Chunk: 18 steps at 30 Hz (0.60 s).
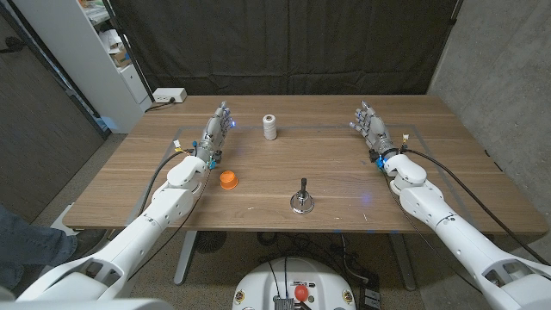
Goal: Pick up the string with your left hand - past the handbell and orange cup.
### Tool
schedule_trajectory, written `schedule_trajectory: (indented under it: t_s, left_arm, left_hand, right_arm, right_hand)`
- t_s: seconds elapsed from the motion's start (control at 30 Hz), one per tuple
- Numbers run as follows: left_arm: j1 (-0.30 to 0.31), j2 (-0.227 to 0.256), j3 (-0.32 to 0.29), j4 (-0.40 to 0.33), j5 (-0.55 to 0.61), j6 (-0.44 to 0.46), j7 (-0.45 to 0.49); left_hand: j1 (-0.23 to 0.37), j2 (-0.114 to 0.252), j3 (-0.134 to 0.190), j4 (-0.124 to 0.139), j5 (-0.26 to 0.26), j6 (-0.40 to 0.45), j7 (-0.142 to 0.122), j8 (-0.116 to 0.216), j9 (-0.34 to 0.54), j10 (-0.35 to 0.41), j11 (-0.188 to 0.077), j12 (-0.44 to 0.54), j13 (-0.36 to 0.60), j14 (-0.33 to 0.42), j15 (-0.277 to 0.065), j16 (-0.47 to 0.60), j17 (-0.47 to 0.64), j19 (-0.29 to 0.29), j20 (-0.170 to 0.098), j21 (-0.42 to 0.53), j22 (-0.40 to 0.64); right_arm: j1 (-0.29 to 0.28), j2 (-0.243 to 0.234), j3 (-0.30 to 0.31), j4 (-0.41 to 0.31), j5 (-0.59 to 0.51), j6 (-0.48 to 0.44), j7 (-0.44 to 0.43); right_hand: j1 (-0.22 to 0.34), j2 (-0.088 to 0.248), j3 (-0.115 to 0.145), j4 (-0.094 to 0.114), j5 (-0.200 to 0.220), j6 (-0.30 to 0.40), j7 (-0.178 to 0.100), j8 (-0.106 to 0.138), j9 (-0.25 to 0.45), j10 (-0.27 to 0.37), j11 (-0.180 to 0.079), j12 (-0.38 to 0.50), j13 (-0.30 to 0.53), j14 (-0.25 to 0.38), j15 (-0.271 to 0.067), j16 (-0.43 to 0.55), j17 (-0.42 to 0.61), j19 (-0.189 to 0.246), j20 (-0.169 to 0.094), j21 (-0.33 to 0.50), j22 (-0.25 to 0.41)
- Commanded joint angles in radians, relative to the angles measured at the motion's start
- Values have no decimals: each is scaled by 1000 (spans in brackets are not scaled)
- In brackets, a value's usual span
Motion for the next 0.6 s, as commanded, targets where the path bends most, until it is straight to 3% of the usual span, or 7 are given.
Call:
schedule_trajectory:
  t_s: [0.03,0.27,0.6]
  left_arm:
    - [25,-85,-105,-3,104,65,-58]
    - [36,-115,-148,-26,158,92,-76]
    - [67,-128,-192,-80,206,124,-78]
  left_hand:
    - [12,3,7,0,4,-6,0,5,4,-7,0,7,3,-55,3,6,4,-199,0,4,1]
    - [14,7,8,-2,4,-5,0,5,4,-4,-1,8,2,-52,2,7,4,-198,3,0,1]
    - [16,11,9,-3,4,1,-2,6,4,1,-1,9,0,-49,2,7,3,-196,9,-4,2]
  right_arm:
    - [-59,212,255,-52,-246,-123,128]
    - [-56,312,354,-58,-352,-150,208]
    - [-39,394,442,-49,-448,-157,282]
  right_hand:
    - [8,1,8,1,7,1,6,7,4,3,6,3,4,-5,4,4,4,9,2,5,2]
    - [9,3,7,0,8,1,6,5,4,4,4,-1,3,-3,3,5,3,12,3,0,2]
    - [9,5,7,0,9,1,4,3,4,6,5,-6,3,-1,4,4,1,14,5,-6,2]
